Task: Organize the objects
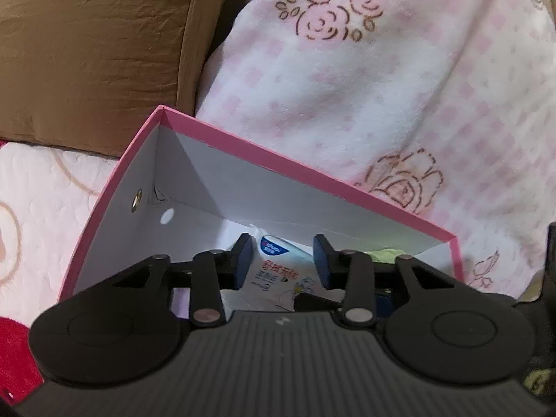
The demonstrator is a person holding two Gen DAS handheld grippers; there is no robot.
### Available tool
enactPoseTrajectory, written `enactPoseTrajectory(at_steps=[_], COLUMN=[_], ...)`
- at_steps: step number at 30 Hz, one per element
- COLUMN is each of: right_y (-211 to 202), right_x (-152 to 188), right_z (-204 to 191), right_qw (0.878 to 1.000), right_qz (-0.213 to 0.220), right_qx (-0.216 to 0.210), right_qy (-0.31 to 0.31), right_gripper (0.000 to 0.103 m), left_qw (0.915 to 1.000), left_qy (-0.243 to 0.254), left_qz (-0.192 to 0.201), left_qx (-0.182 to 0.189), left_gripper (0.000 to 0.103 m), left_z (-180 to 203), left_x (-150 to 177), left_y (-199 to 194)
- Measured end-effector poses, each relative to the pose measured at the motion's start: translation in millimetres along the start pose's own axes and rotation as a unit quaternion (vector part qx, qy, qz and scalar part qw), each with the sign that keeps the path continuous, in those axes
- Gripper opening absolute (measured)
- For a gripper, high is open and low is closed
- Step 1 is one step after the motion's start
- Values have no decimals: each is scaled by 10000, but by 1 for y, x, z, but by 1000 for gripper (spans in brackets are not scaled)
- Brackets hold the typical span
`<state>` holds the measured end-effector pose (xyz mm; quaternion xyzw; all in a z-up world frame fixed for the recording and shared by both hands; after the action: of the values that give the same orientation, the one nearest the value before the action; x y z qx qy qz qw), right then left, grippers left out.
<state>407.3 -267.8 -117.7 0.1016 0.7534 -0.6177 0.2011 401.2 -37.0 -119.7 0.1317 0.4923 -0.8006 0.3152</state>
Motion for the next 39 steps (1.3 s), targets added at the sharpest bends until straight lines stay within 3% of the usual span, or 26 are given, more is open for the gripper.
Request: enactPoseTrajectory(at_steps=[3,9,14,18,26,31,39], right_y=[-1,0,2,-2,-7,-23,-60], right_x=[2,5,11,16,24,27,40], right_z=[2,-5,-3,-12,-24,-28,-24], right_qw=[10000,9992,9993,9982,9915,9908,9944], right_qz=[-3,222,164,235,352,547,761], right_qx=[-34,245,320,299,698,580,317], right_qy=[66,-239,-108,-459,-1037,-1091,-664], right_gripper=[34,34,32,31,32,33,34], left_qw=[9996,9998,9997,9997,9999,9998,9995], left_qy=[-242,-186,190,126,99,183,234], left_qz=[-44,87,72,-87,-101,-105,-210], left_qx=[123,70,-116,-169,-84,-55,-10], left_gripper=[43,43,42,33,32,32,32], left_z=[-2,-1,2,-5,-4,-7,-11], left_x=[4,8,12,17,24,28,33], left_y=[-2,-7,-15,-18,-30,-38,-68])
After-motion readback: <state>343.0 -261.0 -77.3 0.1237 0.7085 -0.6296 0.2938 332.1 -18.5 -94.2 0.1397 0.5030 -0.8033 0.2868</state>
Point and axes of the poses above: each gripper's, at about its wrist camera, not at the fingertips, and y roughly the way its jaws point, z to its right, x to its underside, the point moved 7 cm from there along y, roughly the way its jaws point, and after that the axes turned 4 degrees about -z, right-handed, at the moved point
